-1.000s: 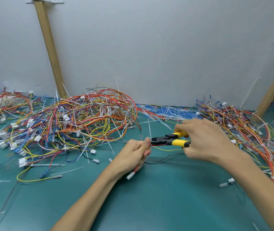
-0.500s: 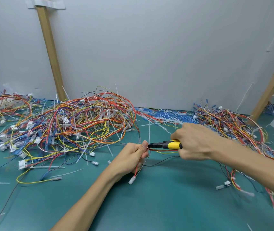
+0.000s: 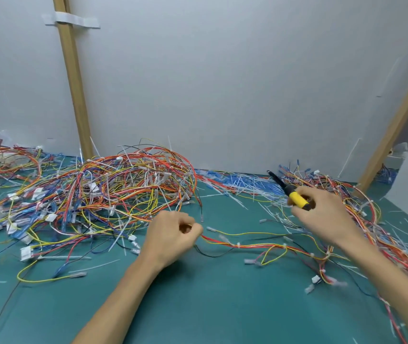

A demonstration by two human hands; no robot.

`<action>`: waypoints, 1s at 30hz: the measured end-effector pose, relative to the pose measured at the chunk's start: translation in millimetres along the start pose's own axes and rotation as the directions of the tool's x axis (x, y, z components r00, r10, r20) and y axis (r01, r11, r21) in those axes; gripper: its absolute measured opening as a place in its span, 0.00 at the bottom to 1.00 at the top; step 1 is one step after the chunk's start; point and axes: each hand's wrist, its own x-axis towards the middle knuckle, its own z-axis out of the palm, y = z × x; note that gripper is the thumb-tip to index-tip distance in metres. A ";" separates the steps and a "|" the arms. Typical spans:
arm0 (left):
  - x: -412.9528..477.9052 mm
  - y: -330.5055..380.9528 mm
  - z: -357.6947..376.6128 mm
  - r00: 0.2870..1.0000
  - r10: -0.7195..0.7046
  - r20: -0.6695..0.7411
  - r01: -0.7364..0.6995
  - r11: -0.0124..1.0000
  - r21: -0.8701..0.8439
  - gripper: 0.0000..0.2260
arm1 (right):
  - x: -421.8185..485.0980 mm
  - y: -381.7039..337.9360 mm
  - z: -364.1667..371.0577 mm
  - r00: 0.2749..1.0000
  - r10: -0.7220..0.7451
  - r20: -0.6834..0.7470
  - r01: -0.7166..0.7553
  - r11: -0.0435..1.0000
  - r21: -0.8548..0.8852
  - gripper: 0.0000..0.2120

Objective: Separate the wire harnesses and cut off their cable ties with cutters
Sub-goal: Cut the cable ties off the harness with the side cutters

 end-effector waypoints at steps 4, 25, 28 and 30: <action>0.8 -0.7 -10.3 0.982 0.126 -0.141 -0.094 0.972 0.217 0.13 | -25.0 30.2 0.5 0.957 0.291 0.015 -0.261 0.832 0.490 0.09; 2.5 81.0 67.5 0.969 0.246 -0.011 -0.239 0.950 0.203 0.07 | -61.4 73.4 20.3 0.800 0.517 0.305 -0.456 0.192 0.869 0.06; 36.9 92.5 98.3 0.982 0.099 0.160 -0.137 0.960 0.246 0.08 | -60.6 73.1 23.1 0.797 0.518 0.310 -0.467 0.203 0.861 0.06; 59.3 100.8 119.0 0.961 0.017 0.274 -0.105 0.945 0.309 0.10 | -58.9 71.6 23.9 0.796 0.522 0.307 -0.475 0.226 0.850 0.05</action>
